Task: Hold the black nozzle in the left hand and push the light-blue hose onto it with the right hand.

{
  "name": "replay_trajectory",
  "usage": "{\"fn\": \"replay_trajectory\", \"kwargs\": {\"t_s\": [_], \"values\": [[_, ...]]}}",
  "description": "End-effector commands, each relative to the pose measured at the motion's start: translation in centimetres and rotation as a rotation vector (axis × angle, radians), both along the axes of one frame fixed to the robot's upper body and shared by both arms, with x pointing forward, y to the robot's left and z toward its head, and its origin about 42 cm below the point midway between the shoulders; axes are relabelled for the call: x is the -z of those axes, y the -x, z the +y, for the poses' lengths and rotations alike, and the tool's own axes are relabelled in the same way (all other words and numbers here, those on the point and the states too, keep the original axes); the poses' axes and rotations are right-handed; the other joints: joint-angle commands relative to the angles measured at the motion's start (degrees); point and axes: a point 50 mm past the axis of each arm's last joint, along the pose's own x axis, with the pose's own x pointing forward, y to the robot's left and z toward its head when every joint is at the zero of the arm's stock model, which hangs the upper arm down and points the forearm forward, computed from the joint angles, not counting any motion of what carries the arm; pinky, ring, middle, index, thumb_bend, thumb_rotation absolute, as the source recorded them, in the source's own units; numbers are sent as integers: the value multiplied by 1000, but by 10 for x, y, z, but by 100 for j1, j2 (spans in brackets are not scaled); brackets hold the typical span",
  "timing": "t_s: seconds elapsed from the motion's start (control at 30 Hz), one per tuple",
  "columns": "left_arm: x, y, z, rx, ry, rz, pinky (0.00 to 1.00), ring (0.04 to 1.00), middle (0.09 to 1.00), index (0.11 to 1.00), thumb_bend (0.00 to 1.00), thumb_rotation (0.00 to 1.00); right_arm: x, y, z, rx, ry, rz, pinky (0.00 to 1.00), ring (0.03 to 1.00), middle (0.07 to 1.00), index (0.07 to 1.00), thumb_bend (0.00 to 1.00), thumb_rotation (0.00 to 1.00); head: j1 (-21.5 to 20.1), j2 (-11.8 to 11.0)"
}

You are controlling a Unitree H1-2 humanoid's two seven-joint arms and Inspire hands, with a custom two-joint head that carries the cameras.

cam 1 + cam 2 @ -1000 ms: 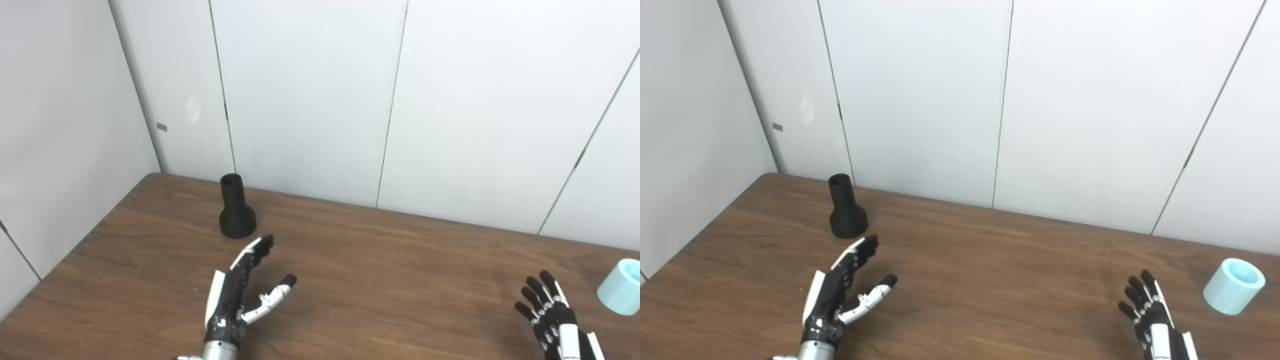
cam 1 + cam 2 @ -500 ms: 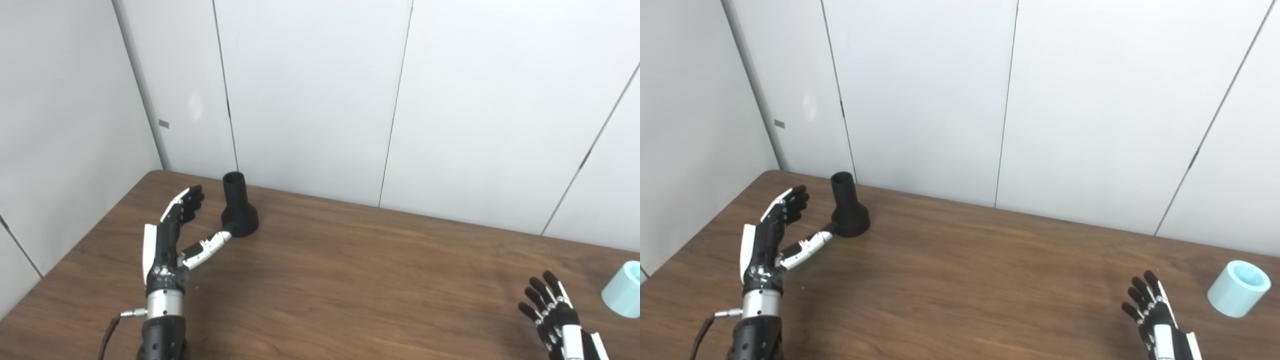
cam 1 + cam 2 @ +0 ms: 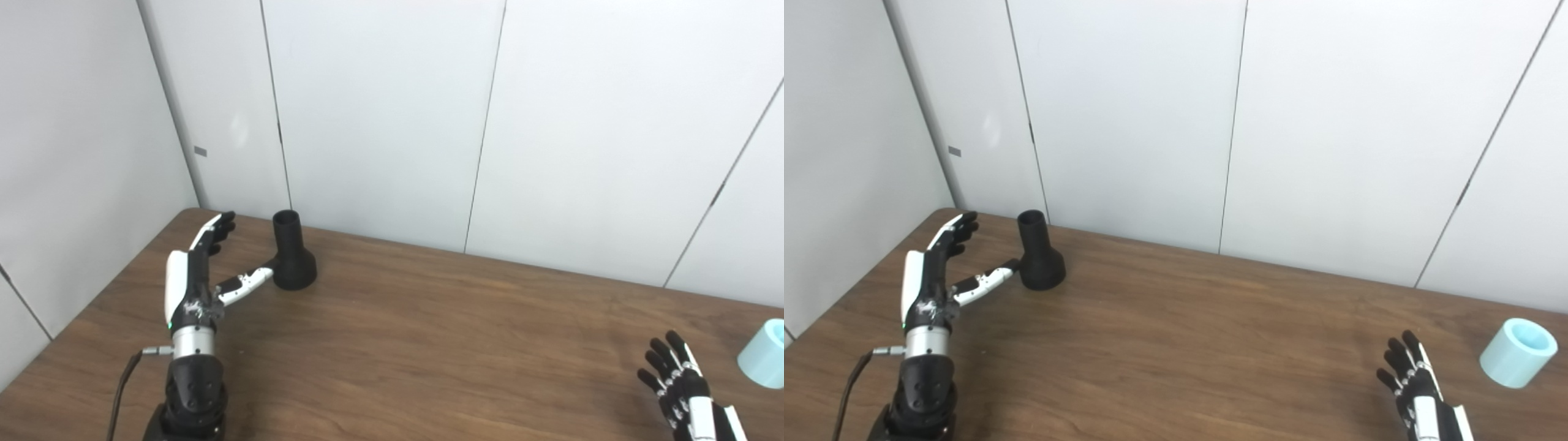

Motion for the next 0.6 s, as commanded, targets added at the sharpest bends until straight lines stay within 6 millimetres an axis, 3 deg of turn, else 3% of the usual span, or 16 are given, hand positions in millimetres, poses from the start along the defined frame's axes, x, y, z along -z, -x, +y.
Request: {"fn": "replay_trajectory", "kwargs": {"t_s": [0.0, 0.17, 0.27, 0.33, 0.4, 0.57], "values": [[-31, -19, 0, 0, -119, -19, 794, 833, 840, 841, 844, 281, 57, 34, -12, 33, -7, 177, 863, 928, 932, 964, 623, 1000, 2, 9], [-40, -37, -3, -7, -222, 102, 787, 845, 860, 861, 981, 451, 57, 34, -11, 30, -23, 169, 865, 925, 928, 965, 570, 1000, -11, 22], [-42, -49, -4, -15, -275, 134, 767, 836, 846, 852, 1000, 468, 57, 34, -9, 29, -20, 165, 856, 926, 929, 964, 509, 1000, -35, 15], [-42, -55, -6, -14, -304, 166, 825, 860, 852, 858, 1000, 484, 56, 34, -9, 27, -20, 161, 854, 925, 928, 964, 474, 1000, -38, 24], [-41, -60, -7, -17, -317, 202, 956, 906, 874, 871, 1000, 519, 56, 34, -8, 23, -25, 153, 857, 926, 927, 970, 454, 1000, -49, 30], [-34, -72, -10, -58, -322, 284, 999, 930, 888, 872, 1000, 540, 55, 37, -9, 18, -1, 148, 857, 925, 923, 971, 476, 1000, -58, 35]]}}
